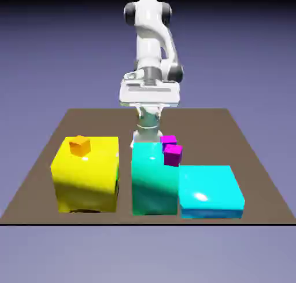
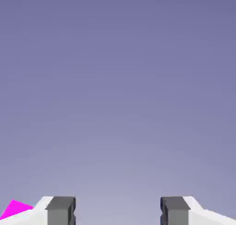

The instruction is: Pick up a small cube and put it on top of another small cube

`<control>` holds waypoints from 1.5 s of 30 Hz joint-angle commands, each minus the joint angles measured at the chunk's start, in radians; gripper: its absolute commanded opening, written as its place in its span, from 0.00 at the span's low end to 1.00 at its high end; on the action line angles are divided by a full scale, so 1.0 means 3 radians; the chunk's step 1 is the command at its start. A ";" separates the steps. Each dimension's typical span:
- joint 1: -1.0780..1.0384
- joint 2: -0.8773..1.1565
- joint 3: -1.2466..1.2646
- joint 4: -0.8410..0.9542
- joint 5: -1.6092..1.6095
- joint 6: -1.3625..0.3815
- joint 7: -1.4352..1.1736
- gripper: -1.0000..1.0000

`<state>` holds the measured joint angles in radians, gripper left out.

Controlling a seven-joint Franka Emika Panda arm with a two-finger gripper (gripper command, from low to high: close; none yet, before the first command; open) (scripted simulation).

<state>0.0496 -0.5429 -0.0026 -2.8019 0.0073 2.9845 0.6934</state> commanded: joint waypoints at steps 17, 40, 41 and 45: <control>0.0630 0.1125 0.1214 -0.0219 0.1256 -0.1860 -0.0023 0.50; 0.0643 0.2250 0.0676 -0.0804 0.1477 -0.0152 0.0288 0.00; 0.0548 0.2130 0.0767 -0.0814 0.1459 -0.0262 0.0305 0.00; 0.0165 0.1647 0.1131 -0.0852 0.1384 -0.0703 0.0370 0.00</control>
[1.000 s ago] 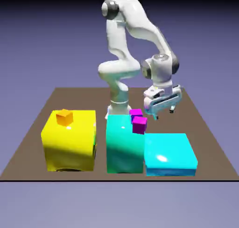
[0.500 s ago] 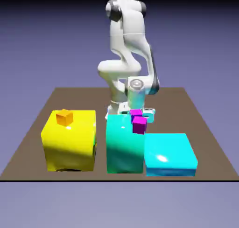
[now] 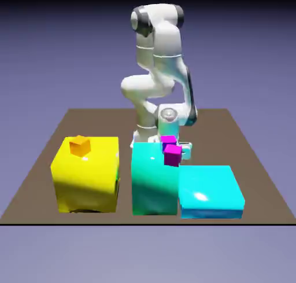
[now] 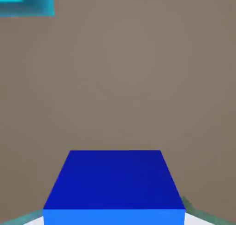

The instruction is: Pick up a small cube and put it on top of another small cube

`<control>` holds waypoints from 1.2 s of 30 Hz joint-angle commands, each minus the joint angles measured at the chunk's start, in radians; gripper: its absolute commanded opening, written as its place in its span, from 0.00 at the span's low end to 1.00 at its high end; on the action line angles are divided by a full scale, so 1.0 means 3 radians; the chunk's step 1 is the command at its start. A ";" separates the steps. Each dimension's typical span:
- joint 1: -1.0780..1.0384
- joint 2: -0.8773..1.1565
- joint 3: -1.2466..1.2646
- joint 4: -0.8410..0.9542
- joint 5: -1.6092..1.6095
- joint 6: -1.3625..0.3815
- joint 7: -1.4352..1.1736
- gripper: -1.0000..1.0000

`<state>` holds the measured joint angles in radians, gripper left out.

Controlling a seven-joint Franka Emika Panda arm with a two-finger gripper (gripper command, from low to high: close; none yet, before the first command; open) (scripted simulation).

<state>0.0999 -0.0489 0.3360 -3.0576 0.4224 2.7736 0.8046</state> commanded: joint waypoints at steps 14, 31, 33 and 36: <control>-0.0904 -0.1032 0.0748 0.0595 -0.0442 -0.1646 -0.0260 0.00; -0.1375 -0.1284 0.0551 0.1932 -0.0632 -0.2987 0.1304 0.00; -0.1369 -0.1244 0.0469 0.2020 -0.0600 -0.2994 0.1594 0.00; -0.1359 -0.1183 0.0346 0.2152 -0.0551 -0.3004 0.2029 0.00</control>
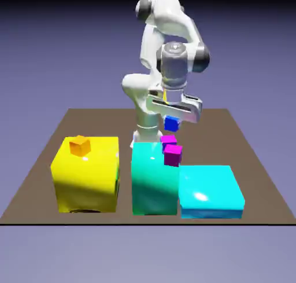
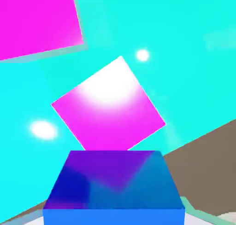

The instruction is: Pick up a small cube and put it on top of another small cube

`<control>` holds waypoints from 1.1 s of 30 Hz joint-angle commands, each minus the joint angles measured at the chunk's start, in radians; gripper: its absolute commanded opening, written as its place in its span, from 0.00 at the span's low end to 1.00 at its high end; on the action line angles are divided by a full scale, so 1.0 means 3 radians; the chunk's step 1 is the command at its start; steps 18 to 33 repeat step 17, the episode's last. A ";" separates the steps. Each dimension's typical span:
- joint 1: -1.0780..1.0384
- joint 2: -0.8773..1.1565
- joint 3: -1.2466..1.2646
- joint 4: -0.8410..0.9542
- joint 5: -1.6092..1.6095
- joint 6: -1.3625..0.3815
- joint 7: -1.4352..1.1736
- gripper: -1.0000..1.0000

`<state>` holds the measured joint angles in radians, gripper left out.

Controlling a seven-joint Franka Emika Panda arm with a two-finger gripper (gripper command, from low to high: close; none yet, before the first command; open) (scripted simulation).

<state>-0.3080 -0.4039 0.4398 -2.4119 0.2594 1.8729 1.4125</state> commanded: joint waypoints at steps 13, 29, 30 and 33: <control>-0.0029 0.0254 -0.0180 -0.0153 0.0384 0.0471 0.1002 0.00; -0.0038 0.0227 -0.0200 -0.0082 0.0369 0.0372 0.1008 1.00; -0.0038 0.0227 -0.0200 -0.0082 0.0369 0.0372 0.1008 1.00; -0.0038 0.0227 -0.0200 -0.0082 0.0369 0.0372 0.1008 1.00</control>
